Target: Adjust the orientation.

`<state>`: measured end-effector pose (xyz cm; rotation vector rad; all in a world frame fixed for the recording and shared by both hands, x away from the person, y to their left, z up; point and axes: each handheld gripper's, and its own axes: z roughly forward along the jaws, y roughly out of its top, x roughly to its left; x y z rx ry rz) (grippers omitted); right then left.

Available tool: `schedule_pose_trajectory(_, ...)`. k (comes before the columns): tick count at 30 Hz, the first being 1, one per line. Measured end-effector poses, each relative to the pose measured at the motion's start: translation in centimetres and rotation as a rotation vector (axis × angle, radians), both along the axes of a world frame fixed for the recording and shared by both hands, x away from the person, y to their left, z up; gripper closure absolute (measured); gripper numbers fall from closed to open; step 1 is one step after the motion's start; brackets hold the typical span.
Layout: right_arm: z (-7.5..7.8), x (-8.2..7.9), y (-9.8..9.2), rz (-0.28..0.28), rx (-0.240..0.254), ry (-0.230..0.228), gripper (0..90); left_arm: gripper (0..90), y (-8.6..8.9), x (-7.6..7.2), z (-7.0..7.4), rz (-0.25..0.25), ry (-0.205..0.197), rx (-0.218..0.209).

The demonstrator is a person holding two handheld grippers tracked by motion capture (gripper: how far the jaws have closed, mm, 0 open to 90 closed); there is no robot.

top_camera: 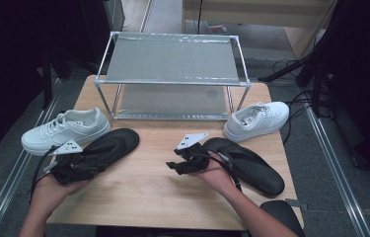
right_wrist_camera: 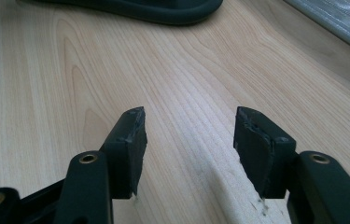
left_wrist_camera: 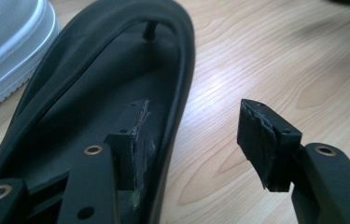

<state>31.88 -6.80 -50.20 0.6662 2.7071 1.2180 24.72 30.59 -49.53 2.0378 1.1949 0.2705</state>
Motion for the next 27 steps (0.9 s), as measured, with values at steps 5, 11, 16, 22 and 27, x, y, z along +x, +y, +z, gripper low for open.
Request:
schedule_pose_trajectory(5,0.0,0.1,0.0,-0.003,0.0,0.0,45.1,47.9,0.2,0.3,-0.4,0.005,0.002,0.007)
schedule_pose_trajectory(11,-0.1,0.0,0.0,-0.003,-0.001,0.007,46.1,54.9,0.2,0.6,-0.7,-0.005,0.004,0.007)
schedule_pose_trajectory(16,-0.1,-0.1,-0.2,-0.003,-0.004,0.007,46.2,59.1,0.0,0.8,-0.7,-0.025,-0.008,0.007)
schedule_pose_trajectory(22,-0.2,-0.3,-0.6,-0.01,0.0,0.022,50.6,64.1,-0.4,1.6,-0.7,-0.04,-0.003,0.013)
schedule_pose_trajectory(27,-0.2,-0.4,-1.2,-0.024,0.007,0.046,51.3,70.4,-0.6,2.5,-0.9,-0.059,0.027,0.011)
